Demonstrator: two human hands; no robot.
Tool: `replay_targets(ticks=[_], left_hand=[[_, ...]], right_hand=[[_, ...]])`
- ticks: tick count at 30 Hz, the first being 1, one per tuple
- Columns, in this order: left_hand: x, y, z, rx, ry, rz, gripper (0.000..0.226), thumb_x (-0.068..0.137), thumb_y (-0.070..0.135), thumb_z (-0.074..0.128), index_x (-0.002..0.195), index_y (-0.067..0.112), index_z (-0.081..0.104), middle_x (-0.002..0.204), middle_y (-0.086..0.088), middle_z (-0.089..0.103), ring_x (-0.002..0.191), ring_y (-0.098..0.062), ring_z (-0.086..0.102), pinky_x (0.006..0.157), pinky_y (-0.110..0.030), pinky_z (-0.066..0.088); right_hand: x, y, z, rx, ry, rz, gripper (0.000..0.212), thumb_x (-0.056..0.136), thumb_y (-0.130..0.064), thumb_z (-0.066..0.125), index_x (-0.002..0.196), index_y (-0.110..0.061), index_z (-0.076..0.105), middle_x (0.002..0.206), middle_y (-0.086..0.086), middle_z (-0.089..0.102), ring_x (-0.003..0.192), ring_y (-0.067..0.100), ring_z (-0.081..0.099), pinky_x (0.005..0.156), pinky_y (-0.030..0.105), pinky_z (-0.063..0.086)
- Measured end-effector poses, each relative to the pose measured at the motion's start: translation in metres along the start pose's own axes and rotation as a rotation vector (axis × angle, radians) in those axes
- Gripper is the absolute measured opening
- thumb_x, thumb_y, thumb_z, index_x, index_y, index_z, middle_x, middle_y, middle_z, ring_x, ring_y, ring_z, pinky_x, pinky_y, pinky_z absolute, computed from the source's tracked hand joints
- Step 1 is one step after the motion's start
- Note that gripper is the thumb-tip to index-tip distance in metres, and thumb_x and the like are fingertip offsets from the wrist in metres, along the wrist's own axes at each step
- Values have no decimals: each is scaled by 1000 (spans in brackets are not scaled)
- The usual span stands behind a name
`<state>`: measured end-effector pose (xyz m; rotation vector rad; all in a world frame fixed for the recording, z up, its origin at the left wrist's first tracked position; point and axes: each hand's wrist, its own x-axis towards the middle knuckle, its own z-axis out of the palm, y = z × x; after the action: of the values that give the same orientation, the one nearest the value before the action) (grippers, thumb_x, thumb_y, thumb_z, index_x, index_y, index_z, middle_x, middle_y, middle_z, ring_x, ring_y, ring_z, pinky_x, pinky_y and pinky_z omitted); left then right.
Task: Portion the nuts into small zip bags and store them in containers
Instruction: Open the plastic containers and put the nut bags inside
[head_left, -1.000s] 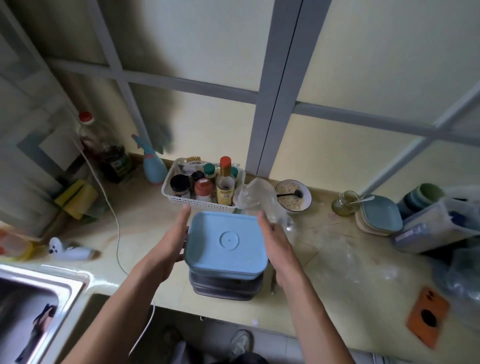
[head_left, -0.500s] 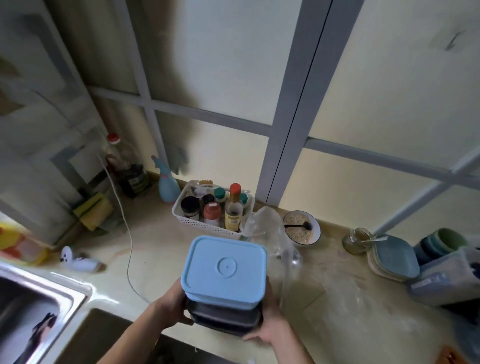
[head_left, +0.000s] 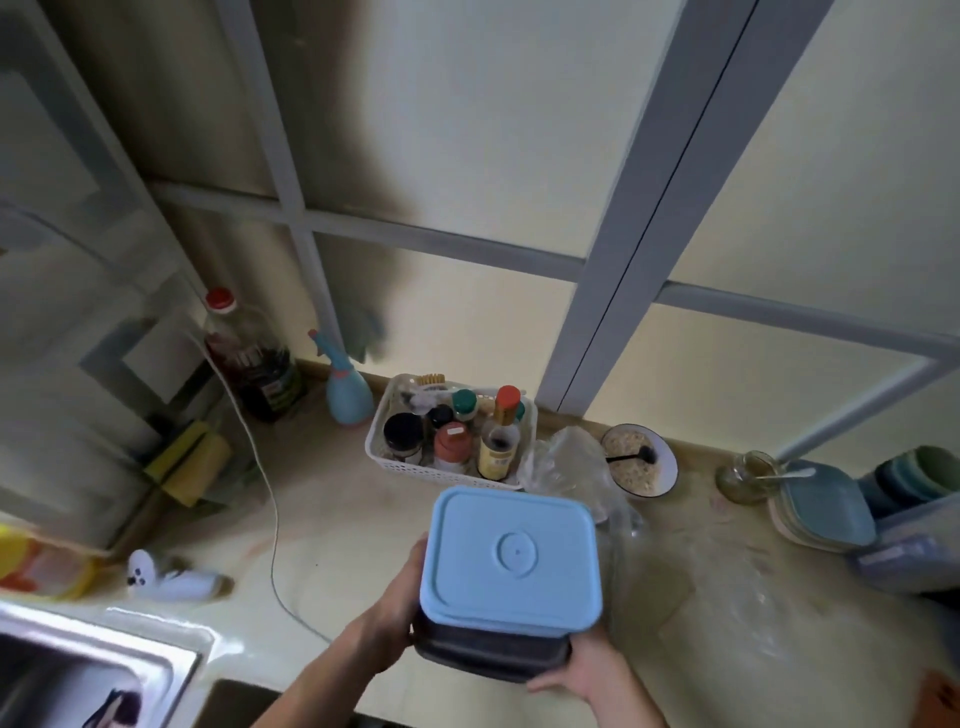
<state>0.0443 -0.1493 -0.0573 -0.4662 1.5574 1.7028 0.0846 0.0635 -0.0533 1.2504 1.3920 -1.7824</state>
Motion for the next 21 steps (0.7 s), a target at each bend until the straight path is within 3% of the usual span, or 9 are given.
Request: replay_targets(ticks=[2, 5, 7, 9, 11, 12, 14, 17, 21], left_hand=[[4, 12, -14, 14, -26, 56, 29, 102, 51, 44, 126, 44, 60, 123, 11, 70, 115, -12, 66, 97, -39, 51], [12, 28, -42, -13, 15, 105, 36, 96, 46, 57, 128, 31, 61, 119, 7, 73, 110, -14, 68, 93, -37, 52], [16, 38, -62, -35, 17, 112, 39, 88, 44, 61, 122, 26, 66, 117, 3, 74, 108, -16, 69, 91, -36, 52], [21, 50, -82, -39, 31, 112, 28, 94, 36, 60, 117, 22, 68, 114, 0, 75, 104, -18, 71, 84, -34, 54], [26, 60, -101, -52, 57, 116, 20, 99, 28, 58, 114, 20, 68, 108, 1, 76, 98, -15, 72, 76, -29, 55], [29, 65, -110, -69, 69, 111, 19, 99, 28, 58, 113, 20, 68, 106, 1, 77, 96, -15, 73, 74, -28, 55], [35, 75, -122, -95, 90, 99, 19, 100, 31, 55, 108, 19, 69, 100, 0, 78, 94, -19, 72, 73, -31, 54], [43, 84, -136, -110, 125, 46, 31, 102, 42, 46, 100, 21, 69, 91, 3, 78, 93, -20, 70, 80, -36, 55], [56, 81, -147, -43, 39, 82, 40, 96, 57, 50, 124, 32, 64, 120, 5, 72, 115, -18, 66, 105, -47, 49]], right_hand=[[-2, -7, 14, -9, -36, 9, 81, 53, -34, 98, 122, -15, 60, 126, 11, 60, 107, 43, 57, 74, 79, 48], [14, -17, 41, -21, -24, 42, 51, 80, -43, 81, 117, -15, 62, 137, 16, 57, 126, 48, 50, 97, 82, 32], [18, -31, 64, -13, 6, 25, 63, 77, -57, 78, 122, -16, 61, 133, 15, 60, 128, 46, 49, 103, 80, 28], [1, -51, 96, -16, -7, 71, 58, 92, -58, 61, 127, -11, 60, 121, 16, 68, 123, 42, 54, 104, 72, 32], [-4, -65, 119, 7, -22, 80, 46, 100, -50, 50, 108, -8, 66, 87, 13, 75, 95, 35, 63, 94, 59, 42], [2, -69, 129, 19, -25, 73, 42, 100, -47, 50, 97, -9, 65, 81, 11, 73, 83, 32, 61, 87, 53, 45], [9, -75, 146, 34, -4, 27, 47, 97, -58, 52, 98, -11, 62, 93, 10, 69, 83, 30, 61, 82, 49, 50], [34, -76, 160, 71, 53, 1, 74, 85, -82, 47, 119, -17, 61, 106, 13, 68, 97, 31, 63, 100, 52, 51], [29, -84, 164, 69, 51, 20, 55, 95, -69, 45, 107, -17, 56, 89, 7, 60, 84, 27, 57, 107, 54, 44]])
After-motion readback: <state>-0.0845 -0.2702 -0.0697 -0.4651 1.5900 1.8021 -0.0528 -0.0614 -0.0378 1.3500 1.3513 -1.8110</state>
